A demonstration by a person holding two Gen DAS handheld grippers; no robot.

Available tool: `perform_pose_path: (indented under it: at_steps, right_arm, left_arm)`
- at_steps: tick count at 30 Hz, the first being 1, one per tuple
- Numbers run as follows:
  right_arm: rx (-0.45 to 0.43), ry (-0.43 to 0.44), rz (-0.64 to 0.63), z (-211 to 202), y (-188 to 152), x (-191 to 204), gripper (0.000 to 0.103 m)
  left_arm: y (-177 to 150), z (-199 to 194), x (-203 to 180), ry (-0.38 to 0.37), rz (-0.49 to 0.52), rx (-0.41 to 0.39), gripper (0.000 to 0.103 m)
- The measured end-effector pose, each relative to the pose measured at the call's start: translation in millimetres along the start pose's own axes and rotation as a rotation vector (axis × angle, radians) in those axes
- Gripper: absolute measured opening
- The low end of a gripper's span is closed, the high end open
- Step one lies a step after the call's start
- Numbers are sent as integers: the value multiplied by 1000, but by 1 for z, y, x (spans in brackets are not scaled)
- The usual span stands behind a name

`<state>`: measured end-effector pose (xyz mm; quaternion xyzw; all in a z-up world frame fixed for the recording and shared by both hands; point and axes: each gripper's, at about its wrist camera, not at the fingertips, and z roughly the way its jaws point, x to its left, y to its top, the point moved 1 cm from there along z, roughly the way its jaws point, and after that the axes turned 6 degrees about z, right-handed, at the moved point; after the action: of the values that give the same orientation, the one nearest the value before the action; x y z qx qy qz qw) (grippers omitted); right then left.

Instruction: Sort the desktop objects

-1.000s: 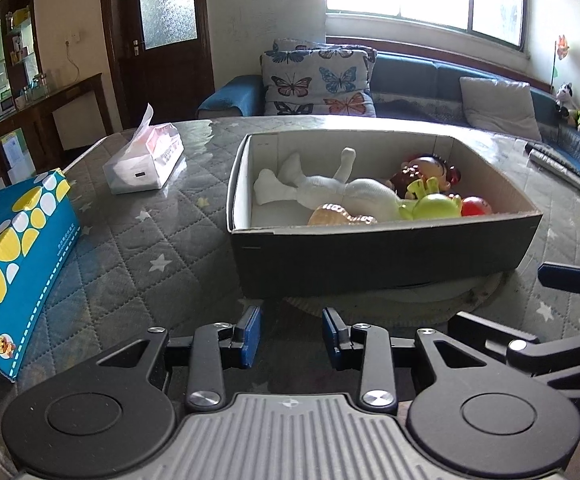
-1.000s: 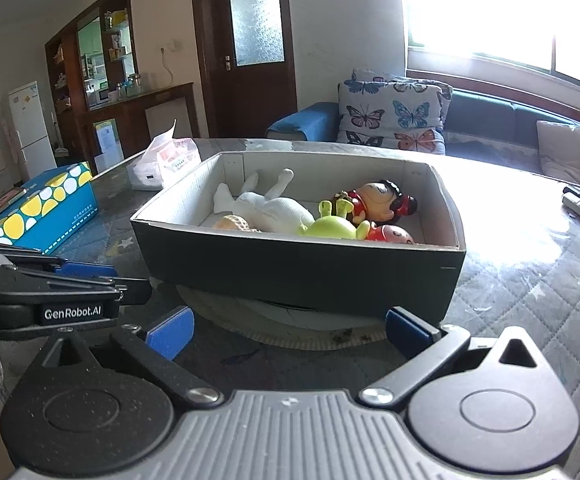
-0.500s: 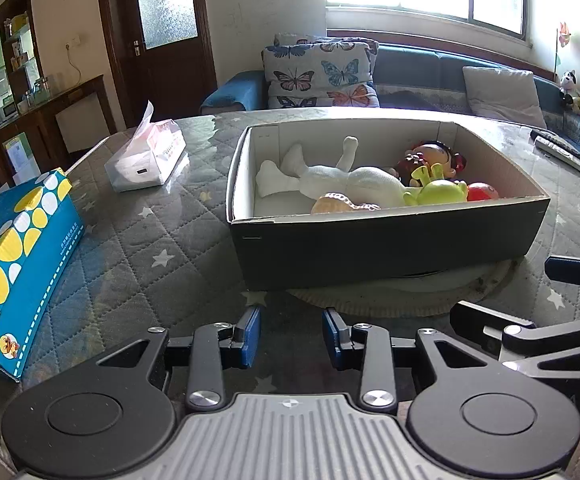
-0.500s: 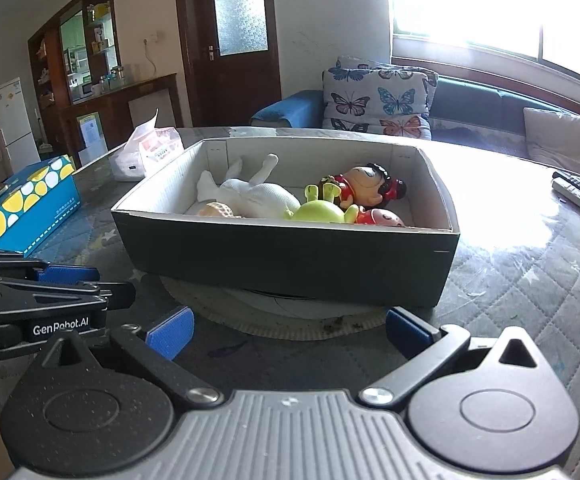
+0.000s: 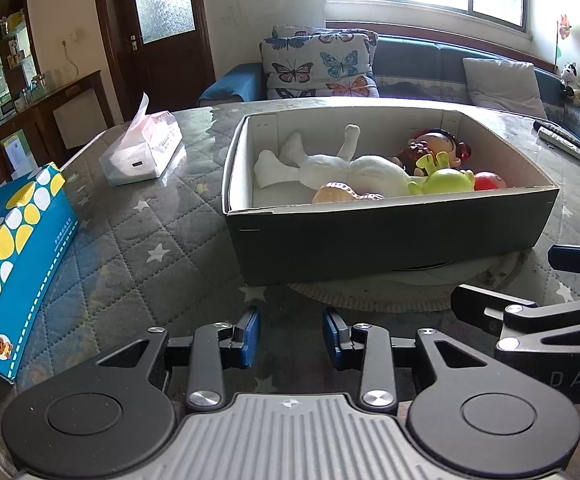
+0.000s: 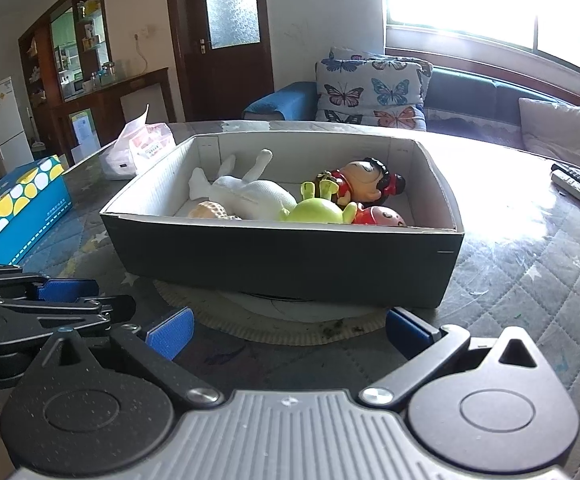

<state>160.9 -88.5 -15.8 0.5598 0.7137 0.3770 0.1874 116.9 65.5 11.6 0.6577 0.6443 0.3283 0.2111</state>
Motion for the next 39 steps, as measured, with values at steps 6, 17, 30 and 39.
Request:
perform_pose_path:
  at_steps: [6, 17, 30, 39]
  right_arm:
    - [21, -7, 0, 6, 1, 0, 103]
    - [72, -11, 18, 19, 4, -1, 103]
    - [100, -22, 26, 30, 8, -3, 103]
    - [110, -28, 30, 36, 9, -5, 103]
  left_arm:
    - [-1, 5, 0, -7, 1, 12, 37]
    - [2, 15, 3, -3, -2, 28, 37]
    - [6, 24, 5, -6, -5, 40, 37]
    - [8, 29, 6, -1, -8, 47, 37]
